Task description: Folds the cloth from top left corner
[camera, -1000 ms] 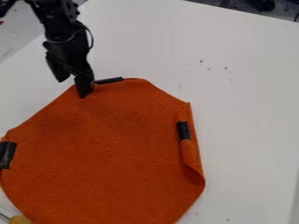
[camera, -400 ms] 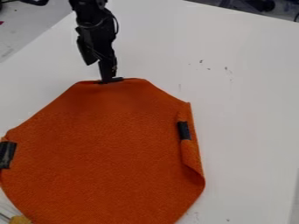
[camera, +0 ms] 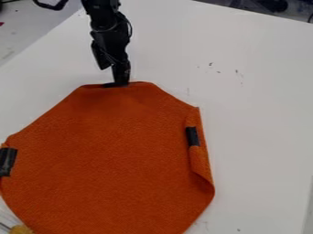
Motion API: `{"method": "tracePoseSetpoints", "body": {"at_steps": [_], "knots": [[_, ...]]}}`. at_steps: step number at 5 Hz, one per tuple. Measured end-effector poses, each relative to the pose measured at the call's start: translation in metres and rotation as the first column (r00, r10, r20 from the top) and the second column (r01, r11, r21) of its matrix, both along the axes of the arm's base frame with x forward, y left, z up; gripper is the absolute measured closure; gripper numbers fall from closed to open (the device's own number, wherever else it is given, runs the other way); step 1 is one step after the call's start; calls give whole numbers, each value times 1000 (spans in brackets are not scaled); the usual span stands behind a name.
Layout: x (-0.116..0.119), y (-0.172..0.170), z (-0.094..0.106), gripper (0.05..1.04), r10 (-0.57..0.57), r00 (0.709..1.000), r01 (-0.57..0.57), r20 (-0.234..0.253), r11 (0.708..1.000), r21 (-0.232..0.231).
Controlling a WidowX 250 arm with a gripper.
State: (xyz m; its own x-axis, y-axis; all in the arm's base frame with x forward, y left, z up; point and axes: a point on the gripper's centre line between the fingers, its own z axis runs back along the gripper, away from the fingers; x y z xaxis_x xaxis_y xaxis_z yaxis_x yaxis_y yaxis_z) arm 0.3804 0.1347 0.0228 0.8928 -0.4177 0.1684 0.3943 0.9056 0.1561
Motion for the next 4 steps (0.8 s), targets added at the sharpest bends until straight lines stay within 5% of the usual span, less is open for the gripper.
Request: {"method": "tracePoseSetpoints", "body": {"at_steps": [2,4], "knots": [[2,-2,-11,137,-6,1000,5,-10,1000,-25],[0,-3,-13,612,-16,1000,15,-9,999,-30]]}}
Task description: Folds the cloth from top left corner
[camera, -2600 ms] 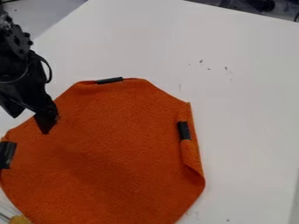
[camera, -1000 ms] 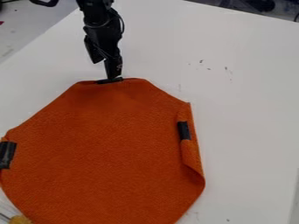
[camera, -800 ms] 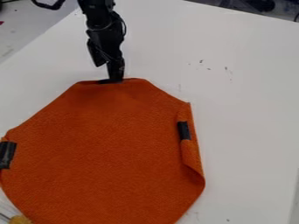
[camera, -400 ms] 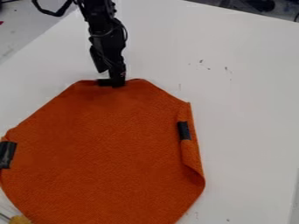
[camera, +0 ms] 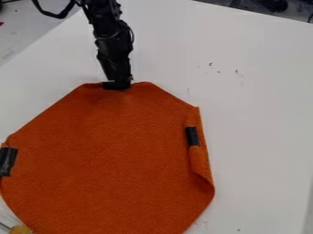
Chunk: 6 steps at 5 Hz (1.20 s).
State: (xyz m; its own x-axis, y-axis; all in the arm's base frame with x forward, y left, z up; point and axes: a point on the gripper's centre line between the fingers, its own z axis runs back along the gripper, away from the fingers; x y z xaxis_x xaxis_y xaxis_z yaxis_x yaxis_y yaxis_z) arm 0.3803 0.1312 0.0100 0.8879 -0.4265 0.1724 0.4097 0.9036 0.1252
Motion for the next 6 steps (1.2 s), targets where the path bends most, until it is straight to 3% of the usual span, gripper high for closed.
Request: {"method": "tracePoseSetpoints", "body": {"at_steps": [1,2,3,4,5,6], "knots": [[11,6,5,846,-27,999,27,22,999,21],[31,14,21,988,-52,995,47,84,997,61],[42,20,36,1025,-37,993,27,114,996,88],[24,18,37,1027,15,994,-24,105,996,88],[-8,7,62,1027,43,989,-57,141,994,97],[-37,-11,66,1027,56,983,-71,175,994,80]]}}
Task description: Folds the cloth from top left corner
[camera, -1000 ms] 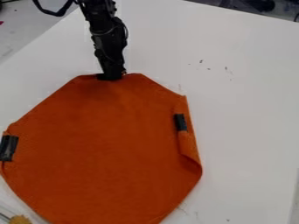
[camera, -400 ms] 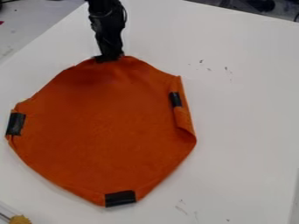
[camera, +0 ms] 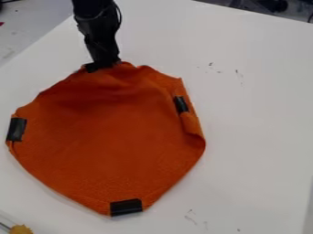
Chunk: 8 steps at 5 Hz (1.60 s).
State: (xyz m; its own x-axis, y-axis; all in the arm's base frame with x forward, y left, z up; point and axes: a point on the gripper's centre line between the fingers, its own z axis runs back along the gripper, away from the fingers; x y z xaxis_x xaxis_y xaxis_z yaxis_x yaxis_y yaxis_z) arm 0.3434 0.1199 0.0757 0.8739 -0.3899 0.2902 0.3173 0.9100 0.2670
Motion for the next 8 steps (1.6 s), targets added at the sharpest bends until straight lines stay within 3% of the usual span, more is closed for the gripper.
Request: {"method": "tracePoseSetpoints", "body": {"at_steps": [2,5,6,7,8], "knots": [[-37,-27,-20,1027,56,998,-59,-36,993,-98],[-73,-52,-31,1000,112,991,-123,-76,981,-150],[-79,-56,-37,842,125,988,-139,-91,975,-175],[-84,-63,-43,579,149,984,-168,-103,963,-211],[-96,-78,-50,267,181,971,-213,-155,951,-223]]}}
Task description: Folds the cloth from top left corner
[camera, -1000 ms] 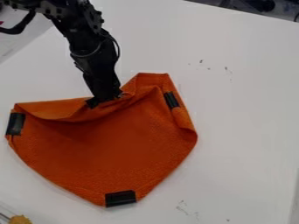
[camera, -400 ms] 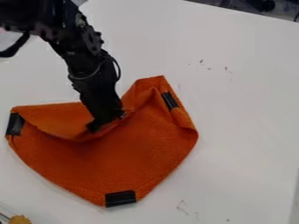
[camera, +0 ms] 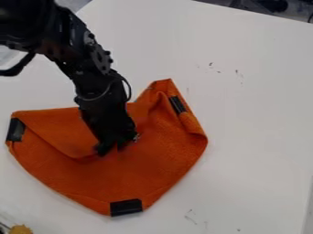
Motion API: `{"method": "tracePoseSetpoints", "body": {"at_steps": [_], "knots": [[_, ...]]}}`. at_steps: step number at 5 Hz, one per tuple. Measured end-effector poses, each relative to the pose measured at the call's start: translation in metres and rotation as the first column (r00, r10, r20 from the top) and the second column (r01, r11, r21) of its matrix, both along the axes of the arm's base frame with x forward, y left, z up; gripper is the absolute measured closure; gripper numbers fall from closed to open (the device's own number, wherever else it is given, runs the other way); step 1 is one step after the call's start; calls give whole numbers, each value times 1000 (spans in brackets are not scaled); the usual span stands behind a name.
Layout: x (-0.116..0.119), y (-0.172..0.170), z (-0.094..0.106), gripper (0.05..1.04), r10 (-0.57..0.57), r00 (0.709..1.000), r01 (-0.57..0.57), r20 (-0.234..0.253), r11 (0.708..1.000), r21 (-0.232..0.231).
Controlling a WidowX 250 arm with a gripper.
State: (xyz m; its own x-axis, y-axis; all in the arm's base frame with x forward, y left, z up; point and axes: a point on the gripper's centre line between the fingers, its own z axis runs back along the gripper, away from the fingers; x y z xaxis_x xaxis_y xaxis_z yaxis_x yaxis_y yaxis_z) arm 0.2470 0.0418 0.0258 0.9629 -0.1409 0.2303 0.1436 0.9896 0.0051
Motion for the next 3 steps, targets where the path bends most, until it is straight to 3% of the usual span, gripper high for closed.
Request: {"method": "tracePoseSetpoints", "body": {"at_steps": [1,2,3], "knots": [[-11,-16,13,81,66,996,-66,-58,998,-4],[-20,-29,26,83,111,990,-111,-90,994,5],[-21,-31,34,83,83,994,-78,-74,994,73]]}}
